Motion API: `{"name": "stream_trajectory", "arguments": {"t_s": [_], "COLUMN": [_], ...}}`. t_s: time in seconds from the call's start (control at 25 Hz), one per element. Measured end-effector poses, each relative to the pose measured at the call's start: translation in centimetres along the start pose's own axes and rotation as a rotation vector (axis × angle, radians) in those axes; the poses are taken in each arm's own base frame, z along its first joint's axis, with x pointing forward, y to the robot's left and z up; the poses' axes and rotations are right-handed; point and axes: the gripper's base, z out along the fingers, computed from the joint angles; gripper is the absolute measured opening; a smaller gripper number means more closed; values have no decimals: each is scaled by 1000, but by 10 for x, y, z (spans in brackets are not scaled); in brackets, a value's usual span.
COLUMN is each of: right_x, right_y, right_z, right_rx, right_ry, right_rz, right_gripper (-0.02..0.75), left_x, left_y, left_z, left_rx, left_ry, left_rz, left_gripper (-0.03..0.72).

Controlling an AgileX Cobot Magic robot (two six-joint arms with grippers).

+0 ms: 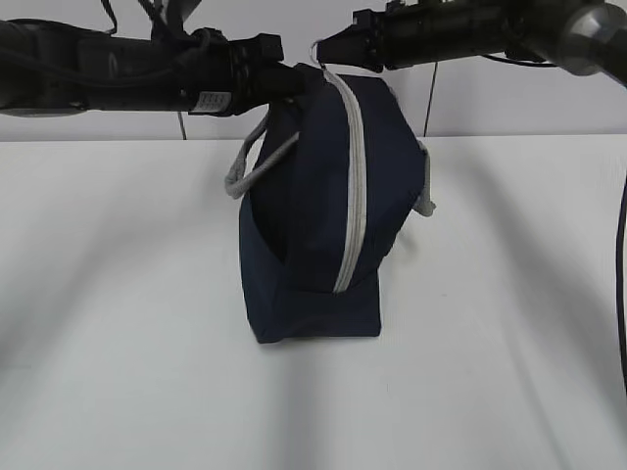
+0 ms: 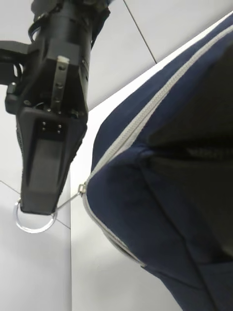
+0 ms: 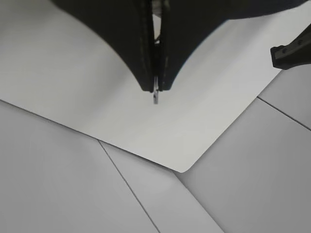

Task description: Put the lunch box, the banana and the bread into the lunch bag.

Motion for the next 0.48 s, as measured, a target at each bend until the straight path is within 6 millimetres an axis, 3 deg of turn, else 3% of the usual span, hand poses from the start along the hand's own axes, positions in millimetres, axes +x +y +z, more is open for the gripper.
{"name": "stream_trajectory", "arguments": {"t_s": [0.48], "right_x": [26], "right_y": [-20], "right_z": [13], "right_rx": [10], "right_ry": [29], "right_rz": [67], "right_gripper": [-16], "left_x": [0], "left_y": [-2], "left_z": [-2], "left_rx": [47], "left_ry": [8], "left_rz": [-1], "left_gripper": [24]}}
